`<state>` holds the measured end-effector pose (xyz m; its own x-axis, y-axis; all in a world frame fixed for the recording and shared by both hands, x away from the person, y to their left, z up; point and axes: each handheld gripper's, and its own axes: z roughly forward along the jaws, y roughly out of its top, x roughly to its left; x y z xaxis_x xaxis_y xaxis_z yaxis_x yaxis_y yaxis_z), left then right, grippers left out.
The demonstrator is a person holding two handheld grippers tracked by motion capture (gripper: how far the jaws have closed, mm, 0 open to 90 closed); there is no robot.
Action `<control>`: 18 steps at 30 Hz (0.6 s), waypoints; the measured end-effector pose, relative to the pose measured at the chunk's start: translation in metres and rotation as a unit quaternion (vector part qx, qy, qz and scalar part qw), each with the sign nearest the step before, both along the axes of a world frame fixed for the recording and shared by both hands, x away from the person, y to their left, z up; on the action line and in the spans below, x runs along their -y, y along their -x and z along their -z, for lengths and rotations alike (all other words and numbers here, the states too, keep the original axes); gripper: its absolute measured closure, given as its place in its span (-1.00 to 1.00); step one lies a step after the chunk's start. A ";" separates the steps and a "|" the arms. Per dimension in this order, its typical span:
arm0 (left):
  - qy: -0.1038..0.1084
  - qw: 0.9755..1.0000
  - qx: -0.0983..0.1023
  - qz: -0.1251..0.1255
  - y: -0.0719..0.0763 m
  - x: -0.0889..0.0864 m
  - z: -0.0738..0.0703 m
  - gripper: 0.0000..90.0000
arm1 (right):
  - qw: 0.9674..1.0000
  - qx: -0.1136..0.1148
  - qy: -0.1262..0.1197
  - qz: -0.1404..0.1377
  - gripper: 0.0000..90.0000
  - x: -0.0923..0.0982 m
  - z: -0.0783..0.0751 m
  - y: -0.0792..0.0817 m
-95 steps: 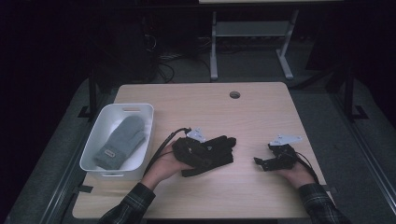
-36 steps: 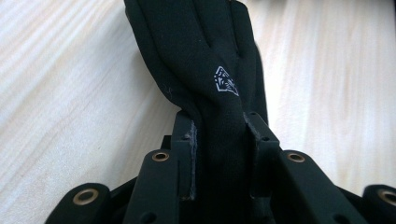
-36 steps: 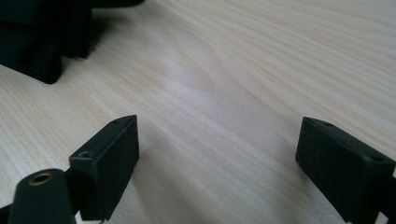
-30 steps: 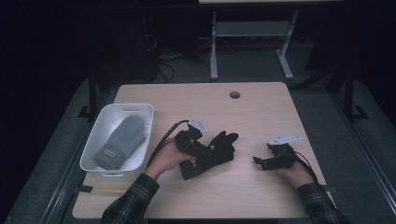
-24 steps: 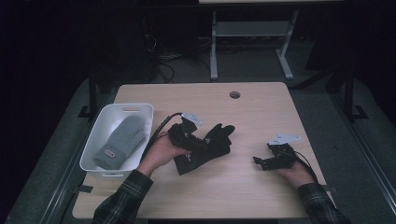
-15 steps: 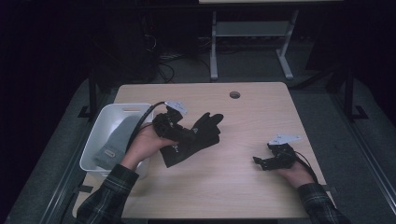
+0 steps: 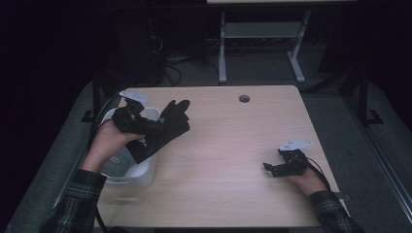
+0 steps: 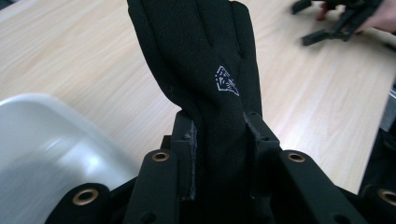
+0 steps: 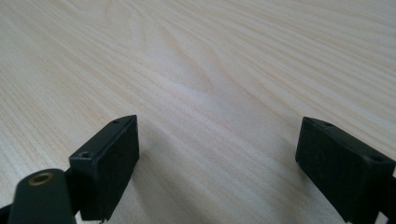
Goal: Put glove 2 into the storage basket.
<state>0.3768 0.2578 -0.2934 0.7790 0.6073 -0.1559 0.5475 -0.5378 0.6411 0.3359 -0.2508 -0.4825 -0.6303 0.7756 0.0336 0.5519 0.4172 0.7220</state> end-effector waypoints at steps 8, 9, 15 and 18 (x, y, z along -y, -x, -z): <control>0.007 0.998 -0.007 -0.069 0.000 -0.061 0.010 0.53 | 1.000 -0.001 0.000 0.004 -0.71 0.000 0.000 0.000; 0.013 0.997 -0.012 -0.079 0.001 -0.065 0.014 0.53 | 1.000 -0.001 0.000 0.004 -0.71 0.000 0.000 0.000; 0.009 0.993 -0.037 -0.110 -0.003 -0.088 0.042 0.53 | 1.000 -0.001 0.000 0.005 -0.71 -0.001 0.000 0.000; 0.010 0.991 -0.046 -0.122 -0.005 -0.095 0.054 0.53 | 1.000 -0.001 0.000 0.006 -0.71 -0.001 0.000 0.000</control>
